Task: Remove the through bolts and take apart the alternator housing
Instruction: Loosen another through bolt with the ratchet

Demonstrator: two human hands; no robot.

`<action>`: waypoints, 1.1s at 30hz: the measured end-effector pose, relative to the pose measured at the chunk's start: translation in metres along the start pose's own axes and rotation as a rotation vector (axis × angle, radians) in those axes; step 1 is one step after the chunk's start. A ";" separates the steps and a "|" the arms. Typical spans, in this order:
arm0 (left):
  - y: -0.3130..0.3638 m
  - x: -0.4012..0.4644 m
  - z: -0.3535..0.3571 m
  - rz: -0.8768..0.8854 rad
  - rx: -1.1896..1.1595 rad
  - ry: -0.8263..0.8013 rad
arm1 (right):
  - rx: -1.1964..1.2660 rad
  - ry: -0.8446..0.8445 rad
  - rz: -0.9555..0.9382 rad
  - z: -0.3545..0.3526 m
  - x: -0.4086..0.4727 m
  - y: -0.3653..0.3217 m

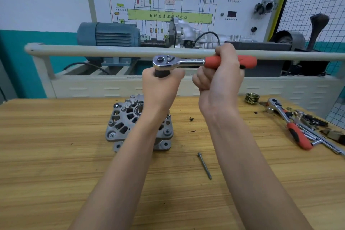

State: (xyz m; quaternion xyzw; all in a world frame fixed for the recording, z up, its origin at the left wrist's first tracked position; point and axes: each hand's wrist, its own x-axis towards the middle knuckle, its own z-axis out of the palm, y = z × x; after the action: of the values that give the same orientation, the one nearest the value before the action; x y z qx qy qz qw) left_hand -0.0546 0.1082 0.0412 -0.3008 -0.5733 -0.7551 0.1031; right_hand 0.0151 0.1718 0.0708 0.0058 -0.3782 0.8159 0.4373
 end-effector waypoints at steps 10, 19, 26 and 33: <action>0.006 0.004 -0.017 0.013 0.056 -0.415 | -0.002 -0.182 0.166 -0.007 0.012 -0.009; 0.003 0.005 -0.012 0.012 0.018 -0.137 | 0.007 -0.127 -0.038 0.000 -0.002 0.006; 0.010 0.002 -0.030 0.046 0.179 -0.695 | -0.048 -0.405 0.291 -0.015 0.022 -0.018; 0.002 0.002 -0.001 -0.025 -0.020 -0.024 | 0.022 -0.067 -0.001 -0.002 0.000 0.003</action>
State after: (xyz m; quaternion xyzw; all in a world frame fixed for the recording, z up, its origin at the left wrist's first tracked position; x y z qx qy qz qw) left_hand -0.0549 0.1072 0.0439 -0.3037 -0.5707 -0.7583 0.0840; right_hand 0.0136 0.1723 0.0681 0.0380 -0.3838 0.8191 0.4245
